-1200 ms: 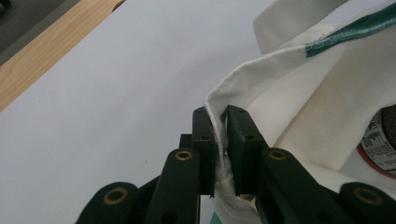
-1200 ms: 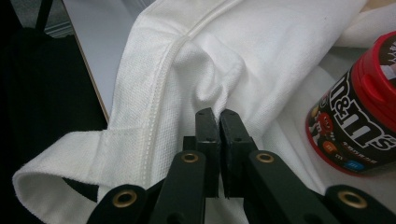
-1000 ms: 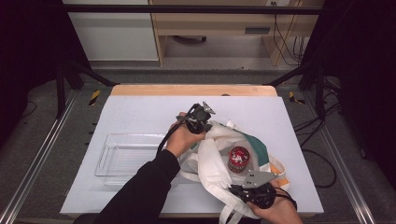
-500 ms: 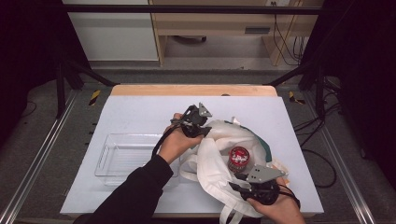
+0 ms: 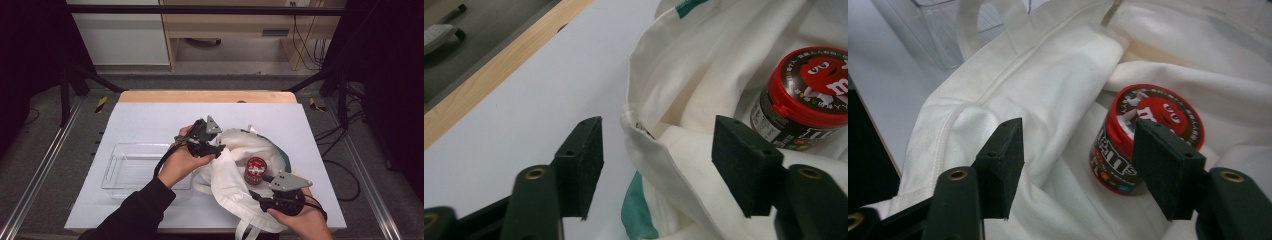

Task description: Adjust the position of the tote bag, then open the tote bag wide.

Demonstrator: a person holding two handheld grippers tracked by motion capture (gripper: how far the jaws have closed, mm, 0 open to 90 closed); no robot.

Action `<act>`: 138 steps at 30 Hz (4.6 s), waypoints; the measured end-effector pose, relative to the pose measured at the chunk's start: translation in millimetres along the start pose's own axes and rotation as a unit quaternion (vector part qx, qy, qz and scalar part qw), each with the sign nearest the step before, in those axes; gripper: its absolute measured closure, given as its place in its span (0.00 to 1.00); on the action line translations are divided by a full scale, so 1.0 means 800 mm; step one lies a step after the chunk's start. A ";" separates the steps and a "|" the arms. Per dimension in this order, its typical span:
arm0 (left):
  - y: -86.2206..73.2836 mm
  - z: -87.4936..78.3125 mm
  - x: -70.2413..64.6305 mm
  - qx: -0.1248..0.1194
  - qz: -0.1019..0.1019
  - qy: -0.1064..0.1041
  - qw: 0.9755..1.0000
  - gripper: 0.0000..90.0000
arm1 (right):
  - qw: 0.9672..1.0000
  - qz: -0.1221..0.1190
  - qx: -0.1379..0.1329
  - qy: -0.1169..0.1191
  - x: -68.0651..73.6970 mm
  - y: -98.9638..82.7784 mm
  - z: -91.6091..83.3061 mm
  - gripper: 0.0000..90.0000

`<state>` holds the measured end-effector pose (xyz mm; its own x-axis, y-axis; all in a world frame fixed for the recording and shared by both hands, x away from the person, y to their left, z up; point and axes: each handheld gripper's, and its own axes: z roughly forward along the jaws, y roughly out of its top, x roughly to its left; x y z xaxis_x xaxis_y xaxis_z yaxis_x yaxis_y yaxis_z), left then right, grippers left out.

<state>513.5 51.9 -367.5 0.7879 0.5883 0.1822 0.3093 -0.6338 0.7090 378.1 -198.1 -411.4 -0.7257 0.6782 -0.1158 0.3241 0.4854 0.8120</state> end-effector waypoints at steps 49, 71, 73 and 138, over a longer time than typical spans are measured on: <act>-0.025 0.013 -0.023 0.016 0.022 -0.004 1.000 0.94 | 0.976 0.072 0.065 -0.192 -0.096 -0.013 -0.047 0.97; -0.030 0.014 -0.017 0.037 0.034 0.005 0.999 0.98 | 0.971 0.103 0.086 -0.196 -0.133 -0.048 -0.031 0.98; -0.030 0.014 -0.017 0.038 0.034 0.004 0.999 0.98 | 0.971 0.104 0.086 -0.196 -0.133 -0.049 -0.030 0.98; -0.043 0.004 -0.010 0.028 0.022 0.003 0.999 0.82 | 0.977 0.085 0.077 -0.178 -0.147 -0.038 -0.008 0.68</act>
<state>498.5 67.5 -395.1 0.7984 0.5622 0.2156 0.3043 -0.6858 0.6611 449.3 -296.3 -418.8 -0.4063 0.8914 -0.2007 0.5290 0.4086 0.7438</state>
